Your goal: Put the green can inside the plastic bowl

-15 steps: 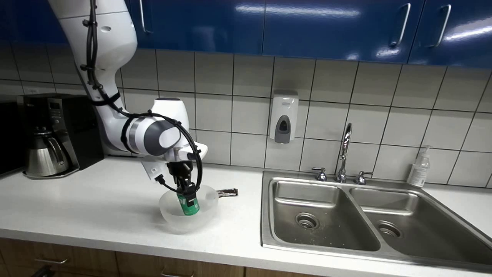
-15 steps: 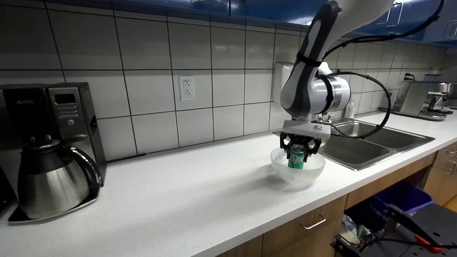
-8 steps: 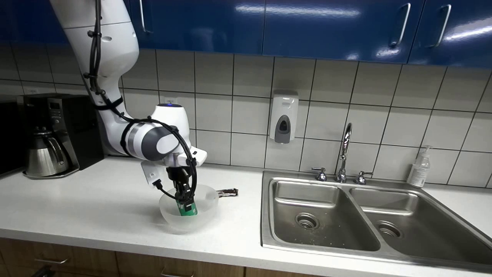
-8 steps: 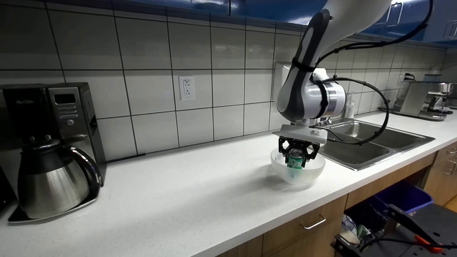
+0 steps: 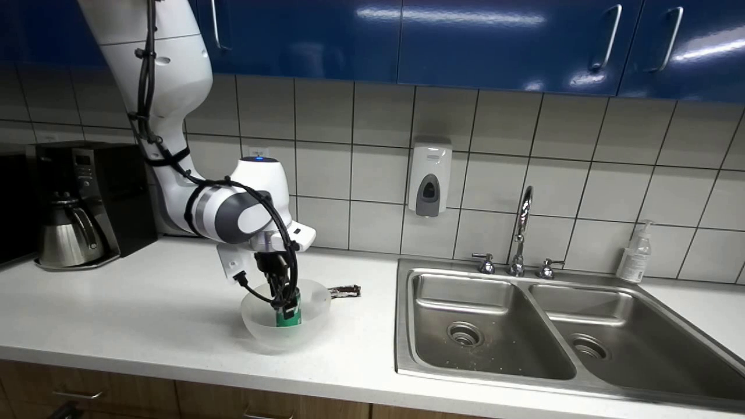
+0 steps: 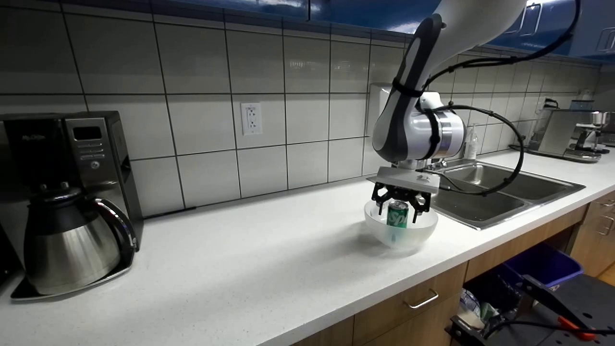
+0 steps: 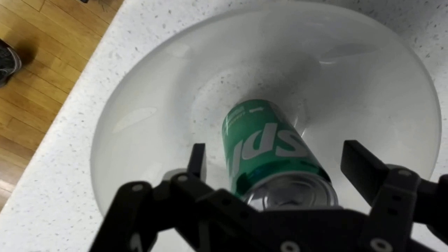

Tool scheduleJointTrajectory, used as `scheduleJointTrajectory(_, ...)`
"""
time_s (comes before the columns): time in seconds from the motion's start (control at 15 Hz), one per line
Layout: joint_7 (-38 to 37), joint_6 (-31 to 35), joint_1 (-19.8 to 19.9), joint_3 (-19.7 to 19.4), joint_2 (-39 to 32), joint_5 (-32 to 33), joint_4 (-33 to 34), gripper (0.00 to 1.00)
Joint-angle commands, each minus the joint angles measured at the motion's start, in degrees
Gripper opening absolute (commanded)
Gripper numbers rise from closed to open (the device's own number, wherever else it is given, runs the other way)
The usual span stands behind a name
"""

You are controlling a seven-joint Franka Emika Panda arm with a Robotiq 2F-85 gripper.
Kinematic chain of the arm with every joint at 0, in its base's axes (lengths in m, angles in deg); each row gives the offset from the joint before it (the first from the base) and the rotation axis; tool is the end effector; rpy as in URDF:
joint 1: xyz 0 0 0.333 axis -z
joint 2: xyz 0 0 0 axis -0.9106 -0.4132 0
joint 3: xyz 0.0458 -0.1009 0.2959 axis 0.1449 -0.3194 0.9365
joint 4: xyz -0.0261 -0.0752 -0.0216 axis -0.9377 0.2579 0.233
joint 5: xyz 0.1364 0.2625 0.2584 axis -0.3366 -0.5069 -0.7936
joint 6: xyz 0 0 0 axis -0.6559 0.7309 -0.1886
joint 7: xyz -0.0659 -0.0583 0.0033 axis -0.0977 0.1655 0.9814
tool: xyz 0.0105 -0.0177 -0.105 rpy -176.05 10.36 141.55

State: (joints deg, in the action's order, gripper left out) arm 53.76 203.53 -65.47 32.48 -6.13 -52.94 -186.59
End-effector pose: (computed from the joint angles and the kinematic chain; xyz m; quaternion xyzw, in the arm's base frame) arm 0.5017 -0.1016 0.1463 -0.9155 0.3963 -0.0701 0.0022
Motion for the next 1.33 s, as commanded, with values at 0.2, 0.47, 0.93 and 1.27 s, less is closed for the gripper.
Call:
scheduleJointTrajectory(0.2,-0.3,0.5,-4.6,-4.3,4.1,1.8,-1.5,1.00)
scheduleJointTrajectory(0.47,-2.9,0.5,-11.7,-11.0,8.5,6.7,-3.5,1.00)
scheduleJointTrajectory(0.93,-1.3,-7.4,-11.2,-6.3,22.0,9.0,-9.4,1.00)
scheduleJointTrajectory(1.27,-0.9,-18.8,-8.3,0.9,33.0,11.4,-14.0,1.00)
